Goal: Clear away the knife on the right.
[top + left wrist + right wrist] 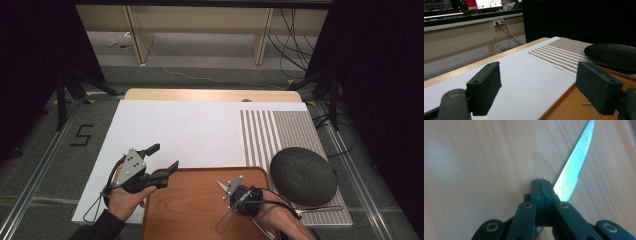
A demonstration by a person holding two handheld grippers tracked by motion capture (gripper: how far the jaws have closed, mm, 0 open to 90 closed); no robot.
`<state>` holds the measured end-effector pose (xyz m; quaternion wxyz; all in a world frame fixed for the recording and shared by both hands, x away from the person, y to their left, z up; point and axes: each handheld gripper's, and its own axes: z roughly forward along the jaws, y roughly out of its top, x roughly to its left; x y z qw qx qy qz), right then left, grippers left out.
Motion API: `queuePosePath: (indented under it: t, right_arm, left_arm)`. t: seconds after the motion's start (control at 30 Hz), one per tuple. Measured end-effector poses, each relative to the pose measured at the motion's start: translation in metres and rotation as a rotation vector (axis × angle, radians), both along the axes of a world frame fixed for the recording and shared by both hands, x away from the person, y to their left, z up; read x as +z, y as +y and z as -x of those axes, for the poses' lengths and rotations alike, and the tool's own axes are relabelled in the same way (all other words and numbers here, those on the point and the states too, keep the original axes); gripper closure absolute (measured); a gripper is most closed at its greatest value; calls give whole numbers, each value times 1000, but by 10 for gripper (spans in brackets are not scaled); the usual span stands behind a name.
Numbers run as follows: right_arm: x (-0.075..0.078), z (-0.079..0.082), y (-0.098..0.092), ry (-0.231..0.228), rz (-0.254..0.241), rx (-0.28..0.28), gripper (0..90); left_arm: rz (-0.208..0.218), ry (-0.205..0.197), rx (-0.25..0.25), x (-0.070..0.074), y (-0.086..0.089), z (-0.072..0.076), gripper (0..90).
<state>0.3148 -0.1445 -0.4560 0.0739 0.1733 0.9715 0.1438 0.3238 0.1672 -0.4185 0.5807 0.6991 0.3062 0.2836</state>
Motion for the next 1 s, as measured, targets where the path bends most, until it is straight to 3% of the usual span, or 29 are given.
queuePosePath:
  t: [0.37,1.0]
  right_arm:
    - [2,-9,-22,15,37,-95,900]
    - [5,-11,-46,105,60,-197,900]
  left_arm:
    - [-1,0,-2,0,0,0,198]
    - [-1,-2,-4,1,-1,1,198]
